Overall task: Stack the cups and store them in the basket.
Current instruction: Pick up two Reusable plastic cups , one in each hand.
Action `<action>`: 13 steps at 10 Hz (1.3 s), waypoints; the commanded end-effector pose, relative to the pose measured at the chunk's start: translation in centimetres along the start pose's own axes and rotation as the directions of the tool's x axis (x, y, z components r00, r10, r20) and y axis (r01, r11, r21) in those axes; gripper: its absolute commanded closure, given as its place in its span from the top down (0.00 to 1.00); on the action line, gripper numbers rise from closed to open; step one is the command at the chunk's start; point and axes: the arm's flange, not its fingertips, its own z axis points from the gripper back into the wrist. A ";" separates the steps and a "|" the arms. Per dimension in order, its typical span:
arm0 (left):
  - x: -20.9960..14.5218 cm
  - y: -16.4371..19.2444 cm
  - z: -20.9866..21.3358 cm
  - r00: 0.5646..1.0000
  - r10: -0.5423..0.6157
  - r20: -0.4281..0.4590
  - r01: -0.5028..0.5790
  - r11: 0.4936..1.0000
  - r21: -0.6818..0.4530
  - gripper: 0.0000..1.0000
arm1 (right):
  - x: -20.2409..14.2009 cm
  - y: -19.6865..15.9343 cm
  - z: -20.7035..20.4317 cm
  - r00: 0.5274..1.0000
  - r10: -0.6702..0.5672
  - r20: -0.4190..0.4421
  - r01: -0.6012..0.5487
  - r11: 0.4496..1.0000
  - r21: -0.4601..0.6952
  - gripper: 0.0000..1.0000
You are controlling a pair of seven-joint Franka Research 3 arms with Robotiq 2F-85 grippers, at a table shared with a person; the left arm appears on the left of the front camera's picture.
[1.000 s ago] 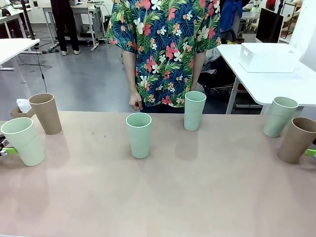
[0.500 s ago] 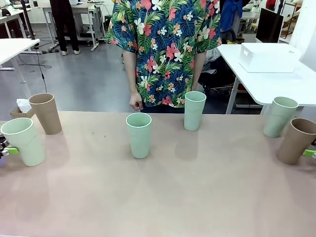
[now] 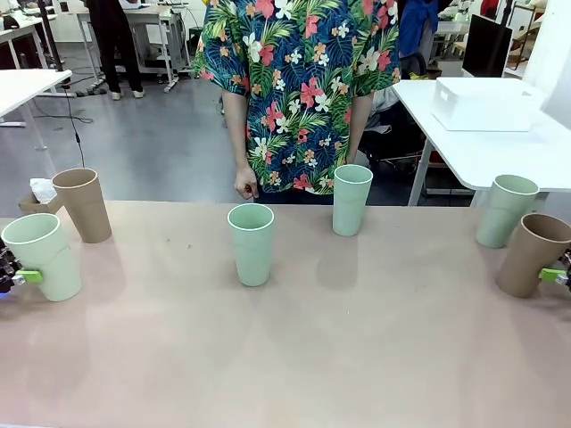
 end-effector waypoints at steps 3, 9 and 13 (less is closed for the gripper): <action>-1.0 -1.6 -1.2 0.999 -0.039 -0.010 0.039 0.999 0.009 1.00 | 0.6 0.5 -1.1 0.999 0.021 -0.044 -0.021 1.000 -0.014 1.00; -1.1 -1.4 -2.0 1.000 -0.030 -0.008 0.030 0.999 0.012 1.00 | 0.8 0.3 -2.1 0.997 -0.040 -0.073 0.039 0.999 -0.006 1.00; -1.1 -1.4 -2.6 1.000 -0.027 -0.007 0.027 1.000 0.006 1.00 | 1.1 0.2 -2.4 0.996 -0.055 -0.068 0.054 0.998 -0.014 1.00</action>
